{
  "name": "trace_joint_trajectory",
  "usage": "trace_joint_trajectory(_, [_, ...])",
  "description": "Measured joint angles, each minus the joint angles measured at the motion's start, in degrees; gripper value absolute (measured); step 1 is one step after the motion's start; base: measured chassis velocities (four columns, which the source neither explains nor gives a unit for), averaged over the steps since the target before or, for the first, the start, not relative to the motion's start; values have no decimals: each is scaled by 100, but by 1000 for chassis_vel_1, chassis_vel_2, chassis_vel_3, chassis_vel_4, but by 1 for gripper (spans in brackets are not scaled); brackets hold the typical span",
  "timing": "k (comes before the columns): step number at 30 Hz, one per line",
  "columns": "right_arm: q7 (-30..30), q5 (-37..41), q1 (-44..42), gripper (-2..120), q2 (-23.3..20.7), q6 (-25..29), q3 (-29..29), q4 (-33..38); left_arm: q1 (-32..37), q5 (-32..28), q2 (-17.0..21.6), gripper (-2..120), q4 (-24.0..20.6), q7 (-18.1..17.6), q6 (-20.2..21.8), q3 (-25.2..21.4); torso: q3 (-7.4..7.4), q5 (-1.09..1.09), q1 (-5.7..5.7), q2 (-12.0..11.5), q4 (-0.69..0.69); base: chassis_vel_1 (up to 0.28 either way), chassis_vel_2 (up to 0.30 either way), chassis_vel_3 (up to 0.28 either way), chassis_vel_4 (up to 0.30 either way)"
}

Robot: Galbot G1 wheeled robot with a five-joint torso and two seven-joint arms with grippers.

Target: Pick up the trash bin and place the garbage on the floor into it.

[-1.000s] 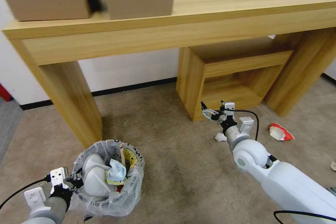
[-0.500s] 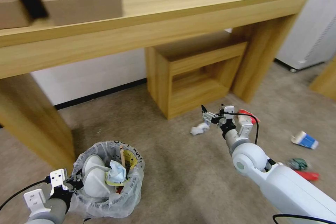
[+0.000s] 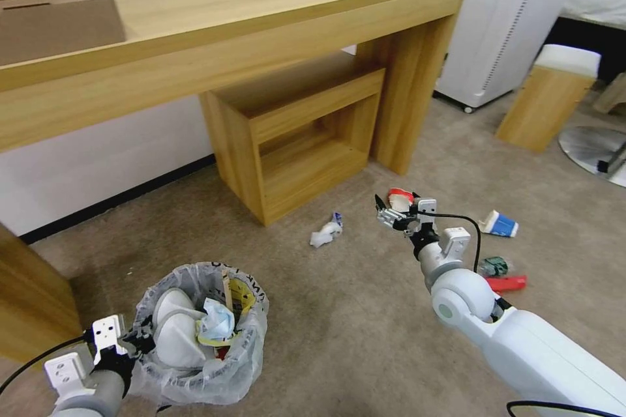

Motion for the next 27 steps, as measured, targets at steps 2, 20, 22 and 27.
trace_joint_trajectory(2, [0,1,5,100,11,0,-5,-2,-8,-6,4,1,16,-5,0,-7,0,0,0,0,1,0,0,0,0])
trace_joint_trajectory(20, [-1,-101,14,100,62,110,-73,-93,-7,-13,36,1,60,-20,2,-13,0,0,0,0,-1,0,0,0,0])
trace_joint_trajectory(22, [-2,-105,9,100,62,116,-60,-89,-4,-13,36,1,57,-22,2,-11,0,0,0,0,-1,0,0,0,0])
trace_joint_trajectory(27, [-5,-111,-44,100,52,123,7,-70,28,1,36,1,37,-22,2,-9,0,0,0,0,-2,-16,-23,-17,-12])
